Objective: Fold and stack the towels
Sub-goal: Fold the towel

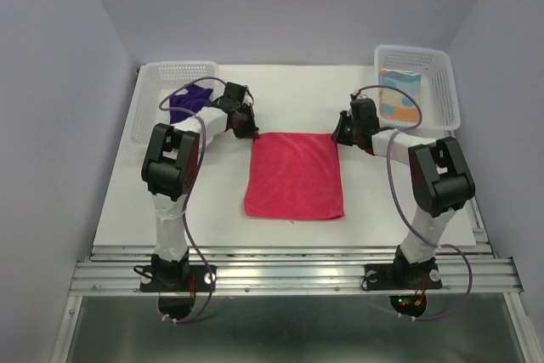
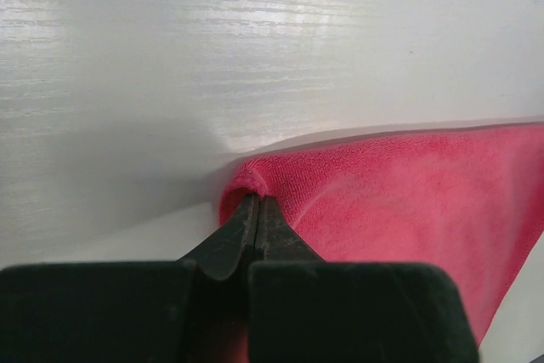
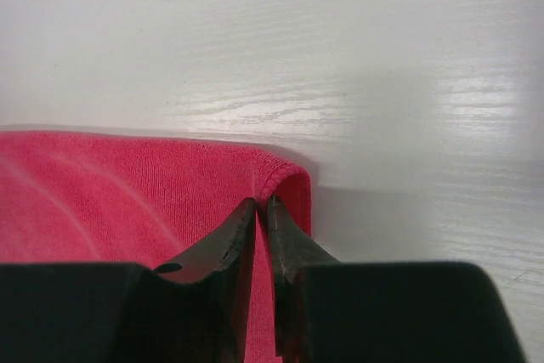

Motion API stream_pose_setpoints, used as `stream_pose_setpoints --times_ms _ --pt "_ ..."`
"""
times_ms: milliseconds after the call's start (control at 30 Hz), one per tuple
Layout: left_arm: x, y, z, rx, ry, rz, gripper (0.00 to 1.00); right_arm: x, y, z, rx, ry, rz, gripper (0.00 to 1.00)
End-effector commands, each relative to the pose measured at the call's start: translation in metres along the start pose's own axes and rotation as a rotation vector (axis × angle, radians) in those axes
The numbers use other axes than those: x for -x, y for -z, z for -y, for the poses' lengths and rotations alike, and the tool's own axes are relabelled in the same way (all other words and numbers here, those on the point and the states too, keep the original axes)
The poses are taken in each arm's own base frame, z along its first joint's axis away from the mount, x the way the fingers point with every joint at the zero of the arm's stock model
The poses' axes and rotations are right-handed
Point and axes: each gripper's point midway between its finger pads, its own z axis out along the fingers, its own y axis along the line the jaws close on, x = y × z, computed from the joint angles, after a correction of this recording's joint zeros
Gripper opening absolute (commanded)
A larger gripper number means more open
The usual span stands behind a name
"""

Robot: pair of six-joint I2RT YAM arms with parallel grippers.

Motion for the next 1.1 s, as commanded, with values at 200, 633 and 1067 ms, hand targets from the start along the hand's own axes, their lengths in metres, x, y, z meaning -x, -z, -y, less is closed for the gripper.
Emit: stream_pose_setpoints --times_ms 200,633,1067 --pt "0.045 0.025 0.020 -0.089 0.012 0.092 0.00 0.055 -0.004 0.003 0.020 -0.044 0.128 0.01" --pt "0.058 0.026 0.022 -0.103 0.001 0.106 0.00 0.067 -0.006 -0.010 0.124 -0.035 0.124 0.01" --pt "0.013 0.067 0.014 -0.144 0.038 0.140 0.00 0.028 0.050 -0.013 0.188 -0.058 0.098 0.01"
